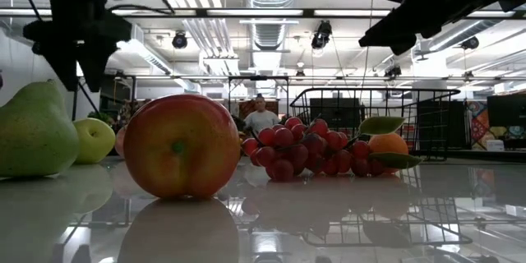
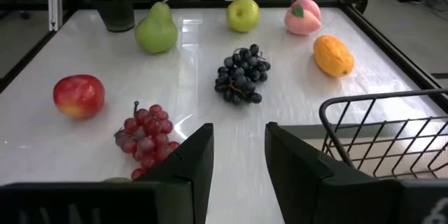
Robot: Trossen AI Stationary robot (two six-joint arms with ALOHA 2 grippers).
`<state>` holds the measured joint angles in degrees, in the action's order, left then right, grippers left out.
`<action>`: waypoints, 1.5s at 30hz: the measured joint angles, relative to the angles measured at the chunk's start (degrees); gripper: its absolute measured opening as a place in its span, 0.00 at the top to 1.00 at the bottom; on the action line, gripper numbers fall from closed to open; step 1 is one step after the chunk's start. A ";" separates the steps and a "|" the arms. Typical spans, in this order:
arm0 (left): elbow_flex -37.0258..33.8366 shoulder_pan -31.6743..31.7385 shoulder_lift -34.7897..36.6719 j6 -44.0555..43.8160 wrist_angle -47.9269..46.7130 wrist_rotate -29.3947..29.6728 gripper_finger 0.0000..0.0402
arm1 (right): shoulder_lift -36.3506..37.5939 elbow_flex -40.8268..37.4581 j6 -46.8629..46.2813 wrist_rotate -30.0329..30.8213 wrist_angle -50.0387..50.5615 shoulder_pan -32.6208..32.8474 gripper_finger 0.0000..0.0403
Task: Build produce basket
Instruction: Put the green apple into the black basket
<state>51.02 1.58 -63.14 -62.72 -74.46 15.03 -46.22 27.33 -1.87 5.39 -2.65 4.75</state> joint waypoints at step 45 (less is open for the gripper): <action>-14.29 7.09 -1.53 10.99 20.07 0.25 0.38 | -0.04 0.00 -1.11 0.16 0.23 0.00 0.71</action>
<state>36.73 8.67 -64.67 -51.72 -54.39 15.27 -46.26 27.33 -2.98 5.55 -2.42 4.75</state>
